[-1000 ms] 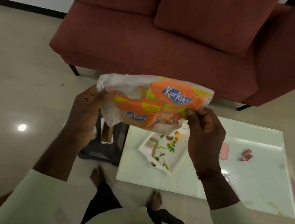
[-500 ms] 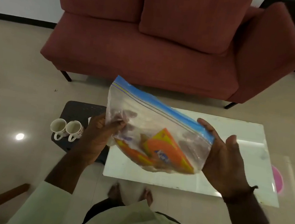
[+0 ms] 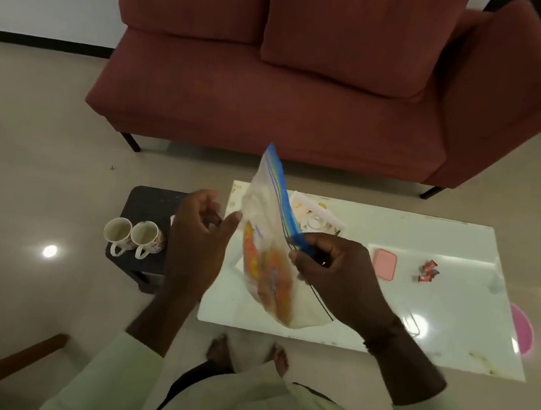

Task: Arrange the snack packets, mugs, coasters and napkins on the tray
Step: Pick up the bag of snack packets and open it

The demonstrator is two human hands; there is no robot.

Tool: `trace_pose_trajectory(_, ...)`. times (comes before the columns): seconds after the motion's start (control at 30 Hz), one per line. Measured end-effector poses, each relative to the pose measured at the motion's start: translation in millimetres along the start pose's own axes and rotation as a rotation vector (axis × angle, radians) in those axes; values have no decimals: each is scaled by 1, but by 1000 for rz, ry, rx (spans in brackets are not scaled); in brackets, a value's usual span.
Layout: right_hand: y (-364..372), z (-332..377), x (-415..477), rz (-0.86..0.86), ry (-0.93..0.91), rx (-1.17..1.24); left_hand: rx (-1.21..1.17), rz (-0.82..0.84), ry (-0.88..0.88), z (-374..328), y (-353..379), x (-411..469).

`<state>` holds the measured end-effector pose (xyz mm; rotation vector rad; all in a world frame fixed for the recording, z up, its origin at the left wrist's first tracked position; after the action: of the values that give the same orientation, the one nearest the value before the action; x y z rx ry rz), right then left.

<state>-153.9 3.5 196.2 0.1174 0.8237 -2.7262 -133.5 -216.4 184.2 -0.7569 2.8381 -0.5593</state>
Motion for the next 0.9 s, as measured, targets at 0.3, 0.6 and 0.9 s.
trace_pose_trajectory(0.3,31,15,-20,-85,-184,-407,-460,307,-467,9,45,-49)
trace_pose_trajectory(0.6,37,30,-49,-26,-282,-592,-511,292,-618,13,45,-63)
trace_pose_trajectory(0.9,29,19,-47,-114,-83,-297,-489,416,-537,10,41,-65)
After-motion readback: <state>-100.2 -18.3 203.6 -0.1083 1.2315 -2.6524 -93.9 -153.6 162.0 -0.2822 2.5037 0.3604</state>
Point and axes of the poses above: each hand's wrist, its own x-axis towards the middle knuckle, its own y-axis out of the palm, z = x × y, the point moved 6 cm from there along x, towards the middle knuckle, and after that the axes turned 7 degrees about -x, right-handed, at the moved point
